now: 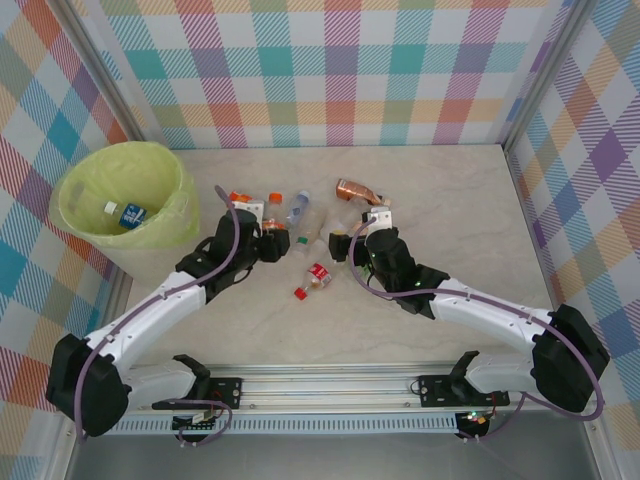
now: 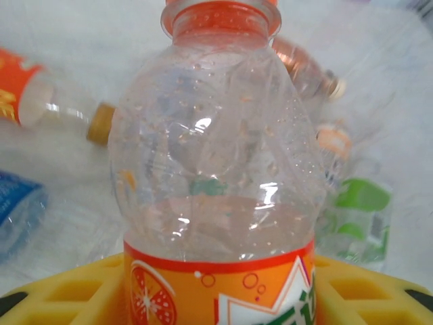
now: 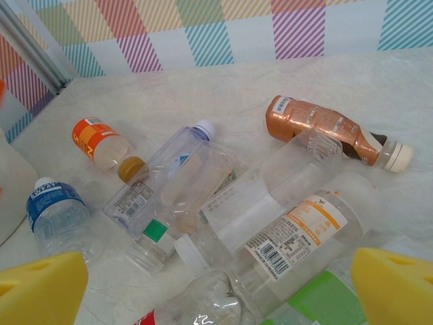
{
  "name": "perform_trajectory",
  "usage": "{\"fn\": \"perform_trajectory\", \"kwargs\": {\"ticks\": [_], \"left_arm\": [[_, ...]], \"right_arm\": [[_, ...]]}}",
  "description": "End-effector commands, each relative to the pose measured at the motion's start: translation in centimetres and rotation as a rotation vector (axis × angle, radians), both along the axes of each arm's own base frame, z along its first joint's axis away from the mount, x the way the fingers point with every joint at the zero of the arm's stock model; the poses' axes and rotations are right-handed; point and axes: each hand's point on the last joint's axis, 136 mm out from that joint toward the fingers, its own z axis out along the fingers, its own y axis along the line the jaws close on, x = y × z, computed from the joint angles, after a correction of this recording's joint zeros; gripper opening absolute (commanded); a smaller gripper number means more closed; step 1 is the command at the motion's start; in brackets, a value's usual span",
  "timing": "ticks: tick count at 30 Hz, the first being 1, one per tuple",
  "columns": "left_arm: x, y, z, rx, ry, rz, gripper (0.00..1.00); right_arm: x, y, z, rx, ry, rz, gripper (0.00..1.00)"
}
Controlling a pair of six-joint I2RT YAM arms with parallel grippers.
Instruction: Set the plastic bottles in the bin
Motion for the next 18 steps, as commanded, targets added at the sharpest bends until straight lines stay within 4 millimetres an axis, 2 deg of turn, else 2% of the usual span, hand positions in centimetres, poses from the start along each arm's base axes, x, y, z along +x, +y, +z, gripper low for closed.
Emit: {"fn": "perform_trajectory", "kwargs": {"ticks": [1,6,12,18], "left_arm": [[1.2,0.3,7.8,-0.073,-0.201,0.045,0.51],[1.9,2.0,14.2,-0.002,-0.331,0.107,0.49],[2.3,7.0,21.4,0.117,-0.482,0.303,0.46],[2.9,12.7,22.8,0.156,-0.448,0.487,0.46]], "right_arm": [[0.5,0.7,1.9,0.057,-0.028,0.005,1.00],[0.5,0.7,2.1,0.070,-0.032,0.003,1.00],[0.5,0.6,2.0,0.070,-0.032,0.002,1.00],[0.7,0.9,2.1,0.069,-0.036,0.006,1.00]]}}
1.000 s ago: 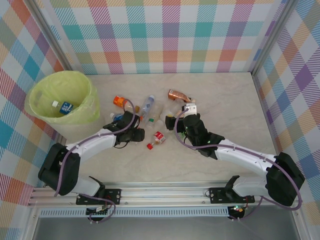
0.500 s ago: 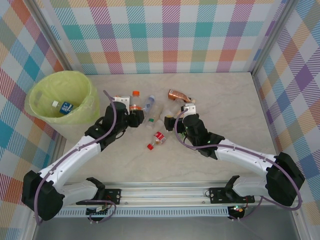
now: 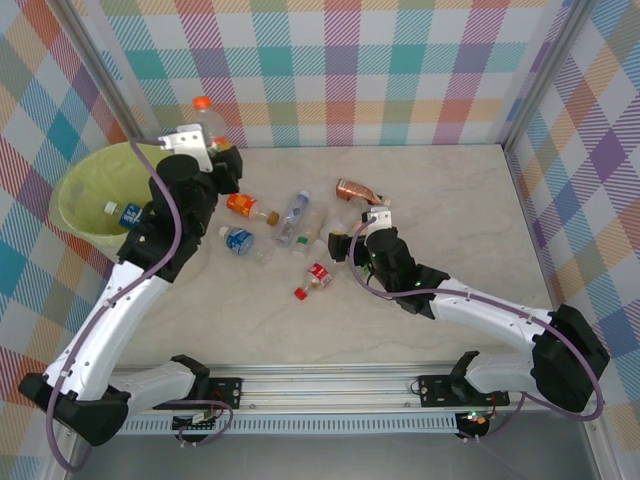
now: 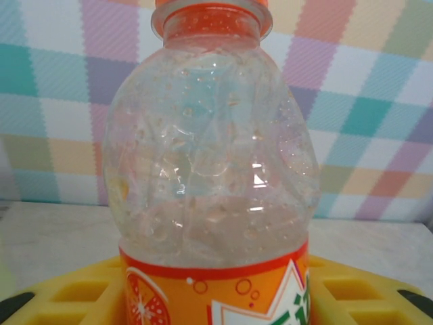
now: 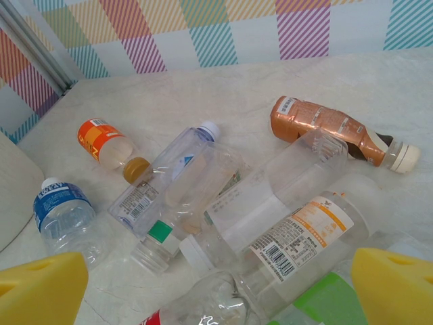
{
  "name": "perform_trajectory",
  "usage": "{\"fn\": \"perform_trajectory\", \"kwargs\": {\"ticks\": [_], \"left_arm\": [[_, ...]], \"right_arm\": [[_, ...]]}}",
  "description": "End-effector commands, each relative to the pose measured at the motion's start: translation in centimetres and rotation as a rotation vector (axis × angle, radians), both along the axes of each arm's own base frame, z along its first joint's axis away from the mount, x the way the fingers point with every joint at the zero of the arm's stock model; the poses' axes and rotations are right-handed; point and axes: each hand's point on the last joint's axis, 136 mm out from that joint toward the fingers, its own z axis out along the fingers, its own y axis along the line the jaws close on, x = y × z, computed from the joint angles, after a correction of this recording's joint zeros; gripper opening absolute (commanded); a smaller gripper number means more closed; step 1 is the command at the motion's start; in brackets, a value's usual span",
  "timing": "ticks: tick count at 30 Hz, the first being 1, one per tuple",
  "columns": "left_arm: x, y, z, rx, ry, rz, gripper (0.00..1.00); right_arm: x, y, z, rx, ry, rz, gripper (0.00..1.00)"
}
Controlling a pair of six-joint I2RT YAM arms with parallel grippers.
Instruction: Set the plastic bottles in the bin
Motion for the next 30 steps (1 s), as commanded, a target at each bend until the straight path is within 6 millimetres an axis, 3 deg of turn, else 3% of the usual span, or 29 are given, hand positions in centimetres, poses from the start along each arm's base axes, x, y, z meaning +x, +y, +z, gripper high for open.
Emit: {"fn": "perform_trajectory", "kwargs": {"ticks": [1,7,15,28,30], "left_arm": [[0.1,4.2,-0.1,0.033,0.033,0.157,0.46],[-0.6,10.4,-0.5,-0.074,0.035,0.291,0.45],[-0.9,16.0,-4.1,-0.310,0.119,0.412,0.44],[0.6,20.5,-8.4,-0.507,0.172,0.577,0.48],[1.1,21.0,-9.1,-0.538,0.180,0.588,0.54]], "right_arm": [[0.7,0.7,1.8,0.056,-0.032,0.001,1.00],[0.6,0.7,1.8,0.052,-0.032,0.005,1.00],[0.5,0.6,1.7,0.048,-0.030,0.005,1.00],[0.1,0.1,1.5,0.054,-0.020,-0.002,1.00],[0.1,0.1,1.6,0.056,-0.020,-0.002,1.00]]}}
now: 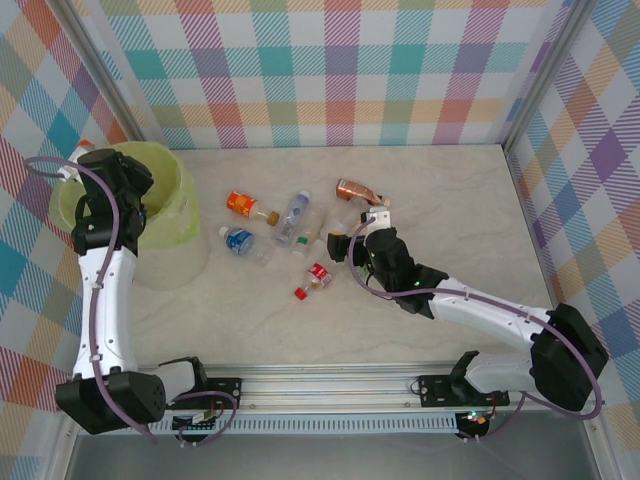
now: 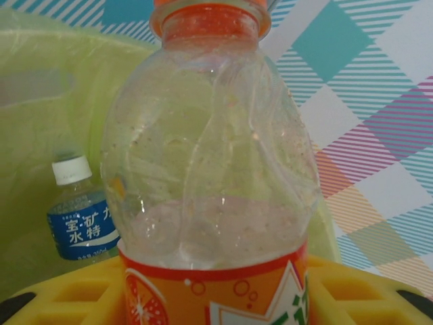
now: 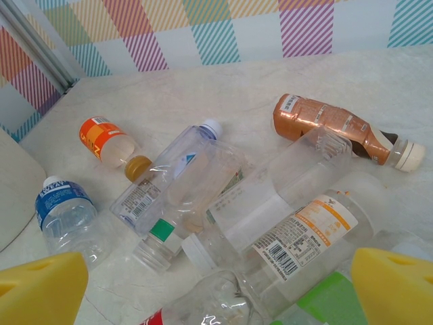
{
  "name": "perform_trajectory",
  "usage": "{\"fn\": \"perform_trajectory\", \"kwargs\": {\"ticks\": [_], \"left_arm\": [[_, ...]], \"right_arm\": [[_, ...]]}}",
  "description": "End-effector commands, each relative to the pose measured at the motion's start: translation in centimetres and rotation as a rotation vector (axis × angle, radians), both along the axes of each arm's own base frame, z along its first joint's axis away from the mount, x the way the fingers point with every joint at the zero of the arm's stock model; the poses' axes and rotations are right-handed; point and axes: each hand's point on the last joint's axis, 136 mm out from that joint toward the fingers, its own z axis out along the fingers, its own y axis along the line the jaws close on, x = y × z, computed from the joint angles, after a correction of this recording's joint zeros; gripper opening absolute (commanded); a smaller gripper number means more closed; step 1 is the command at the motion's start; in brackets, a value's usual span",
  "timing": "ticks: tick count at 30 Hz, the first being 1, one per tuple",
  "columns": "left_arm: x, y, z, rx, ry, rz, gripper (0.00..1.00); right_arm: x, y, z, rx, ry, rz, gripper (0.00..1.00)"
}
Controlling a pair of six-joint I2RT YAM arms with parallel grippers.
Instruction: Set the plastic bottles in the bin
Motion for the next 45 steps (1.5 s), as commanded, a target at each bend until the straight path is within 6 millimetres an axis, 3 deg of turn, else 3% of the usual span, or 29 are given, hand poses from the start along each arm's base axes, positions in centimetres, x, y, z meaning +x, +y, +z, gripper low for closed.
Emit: {"fn": "perform_trajectory", "kwargs": {"ticks": [1,3,5,9,15,21,32,37,42,45], "left_arm": [[0.8,1.0,-0.7,-0.084,-0.038,0.031,0.57],[1.7,0.9,-1.0,-0.124,-0.063,0.010,0.67],[2.3,0.6,-1.0,-0.146,-0.082,-0.017,0.70],[3.5,-1.1,0.1,-0.176,-0.134,-0.127,0.86],[3.7,-4.0,2.1,-0.201,-0.166,-0.290,0.95],[2.7,-6.2,3.8,-0.125,-0.141,-0.353,1.00],[2.5,-13.6,5.2,0.058,-0.087,-0.473,1.00],[2.7,-17.7,4.0,0.088,-0.057,-0.541,1.00],[2.6,-22.0,1.5,0.087,-0.006,-0.615,1.00],[2.1,-23.7,-0.3,0.127,0.056,-0.626,1.00]], "right_arm": [[0.1,-0.1,1.7,0.052,-0.023,-0.009,1.00],[0.1,-0.1,1.7,0.050,-0.022,-0.008,1.00],[0.1,-0.1,1.7,0.051,-0.022,-0.009,1.00],[0.1,-0.2,1.6,0.049,-0.021,-0.009,0.99],[0.2,0.1,1.4,0.050,-0.017,-0.008,1.00],[0.3,0.4,1.3,0.049,-0.013,0.003,1.00],[0.0,0.8,1.3,0.047,-0.011,0.032,1.00],[-0.5,1.6,1.6,0.052,-0.040,0.104,1.00],[-2.4,5.0,2.4,0.005,-0.100,0.368,1.00],[-3.2,6.2,3.1,0.017,-0.127,0.457,1.00]]}}
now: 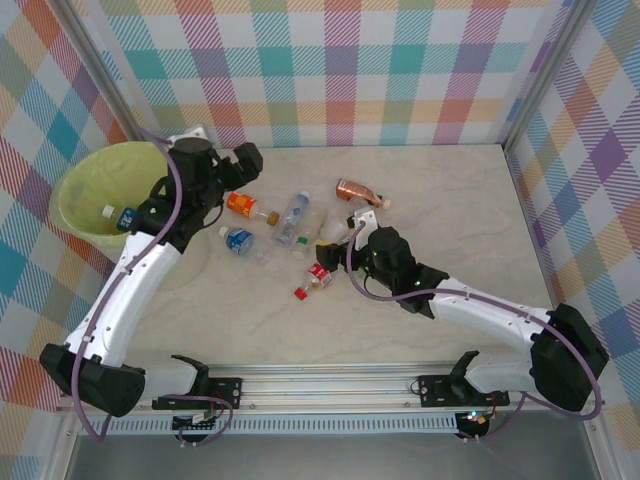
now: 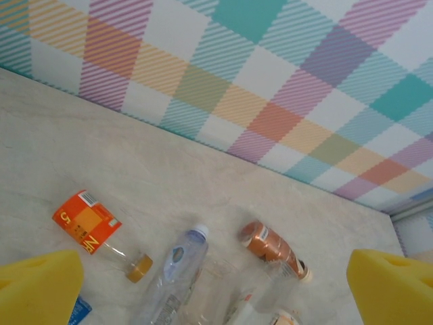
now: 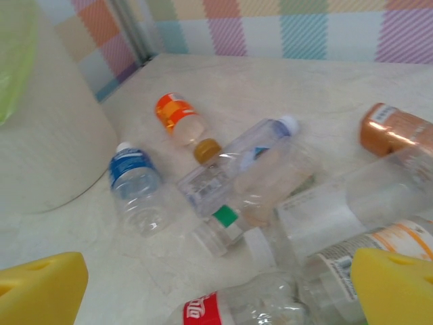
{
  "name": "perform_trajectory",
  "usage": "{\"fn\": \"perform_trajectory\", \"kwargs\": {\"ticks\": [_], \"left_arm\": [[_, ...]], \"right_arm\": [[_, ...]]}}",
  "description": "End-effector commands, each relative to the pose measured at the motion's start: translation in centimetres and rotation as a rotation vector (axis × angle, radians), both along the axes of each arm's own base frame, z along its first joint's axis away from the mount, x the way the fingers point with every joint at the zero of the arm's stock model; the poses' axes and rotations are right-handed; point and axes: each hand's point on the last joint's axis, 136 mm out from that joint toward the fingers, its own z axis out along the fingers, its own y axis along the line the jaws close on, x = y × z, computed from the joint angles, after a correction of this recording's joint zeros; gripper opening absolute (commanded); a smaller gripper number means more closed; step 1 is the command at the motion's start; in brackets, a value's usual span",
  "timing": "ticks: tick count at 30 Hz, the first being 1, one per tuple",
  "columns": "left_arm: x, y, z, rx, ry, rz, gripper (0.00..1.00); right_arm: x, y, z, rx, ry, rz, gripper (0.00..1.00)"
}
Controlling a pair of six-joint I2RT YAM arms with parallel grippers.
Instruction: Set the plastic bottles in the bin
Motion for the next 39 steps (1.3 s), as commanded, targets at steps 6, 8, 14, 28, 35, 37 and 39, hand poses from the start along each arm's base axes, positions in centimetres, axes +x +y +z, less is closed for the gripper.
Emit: {"fn": "perform_trajectory", "kwargs": {"ticks": [6,8,14,28,35,37,39], "left_arm": [[-0.4,-4.2,-9.0,0.042,0.206,-0.017,1.00],[-0.7,-4.7,-11.6,0.045,0.284,-0.008,1.00],[-2.2,-2.8,-17.2,0.050,0.398,0.124,1.00],[-2.8,2.2,-26.0,-0.024,0.562,0.473,1.00],[-0.5,3.9,-27.9,-0.027,0.507,0.613,1.00],[0.0,4.3,-28.6,-0.012,0.497,0.633,1.00],[0.4,4.4,-29.4,-0.018,0.493,0.638,1.00]], "right_arm": [[-1.1,2.9,3.3,0.097,-0.142,0.184,1.00],[-1.0,2.9,3.3,0.099,-0.142,0.178,1.00],[-0.8,2.6,2.8,0.079,-0.127,0.158,1.00],[-0.9,2.1,2.8,0.084,-0.106,0.137,1.00],[-1.1,1.9,2.6,0.085,-0.090,0.135,1.00],[-1.2,1.8,2.6,0.087,-0.087,0.135,1.00],[-1.2,1.7,2.6,0.085,-0.086,0.130,1.00]]}}
